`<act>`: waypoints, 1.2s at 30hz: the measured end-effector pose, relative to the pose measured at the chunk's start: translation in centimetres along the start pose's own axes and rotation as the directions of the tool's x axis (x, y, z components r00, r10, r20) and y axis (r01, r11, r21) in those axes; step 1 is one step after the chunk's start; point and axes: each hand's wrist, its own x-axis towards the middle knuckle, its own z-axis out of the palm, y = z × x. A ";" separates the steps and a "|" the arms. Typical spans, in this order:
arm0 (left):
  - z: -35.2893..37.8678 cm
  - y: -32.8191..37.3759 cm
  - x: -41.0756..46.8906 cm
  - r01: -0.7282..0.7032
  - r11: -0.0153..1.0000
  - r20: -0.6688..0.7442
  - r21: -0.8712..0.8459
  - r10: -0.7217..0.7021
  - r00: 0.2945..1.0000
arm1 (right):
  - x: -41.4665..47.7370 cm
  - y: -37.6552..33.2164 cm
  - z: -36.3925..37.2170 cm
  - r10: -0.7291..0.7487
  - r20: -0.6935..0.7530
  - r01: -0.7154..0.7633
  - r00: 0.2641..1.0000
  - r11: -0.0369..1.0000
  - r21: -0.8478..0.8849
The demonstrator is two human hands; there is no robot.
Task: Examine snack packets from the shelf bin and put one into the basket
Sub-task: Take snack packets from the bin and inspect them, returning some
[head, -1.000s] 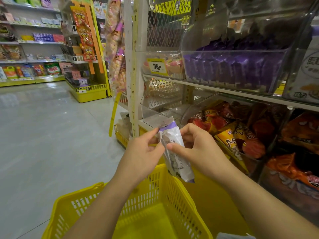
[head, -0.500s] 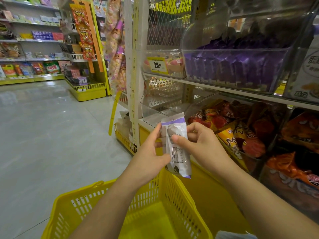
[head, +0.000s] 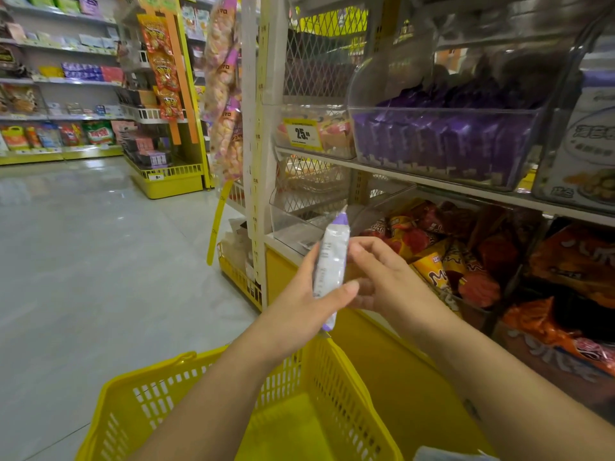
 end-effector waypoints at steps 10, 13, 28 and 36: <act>2.7 4.0 -1.2 -0.055 0.993 -0.038 0.102 0.059 0.998 | -4.6 -4.4 -3.9 -0.328 -0.178 0.176 0.928 0.805 -0.566; 3.0 6.8 -1.5 -0.101 0.981 0.007 0.167 0.101 0.995 | -6.1 -7.4 -5.1 -0.283 -0.076 0.181 0.956 0.775 -0.605; 10.4 23.6 5.4 -0.567 0.767 0.152 0.300 0.548 0.822 | -12.9 -27.9 -14.9 -0.484 0.076 0.214 0.872 0.237 -0.948; 15.7 27.5 14.4 -0.594 0.443 0.143 0.672 0.709 0.691 | -15.4 -32.1 -23.0 -0.919 0.092 -0.127 0.383 -0.152 -0.980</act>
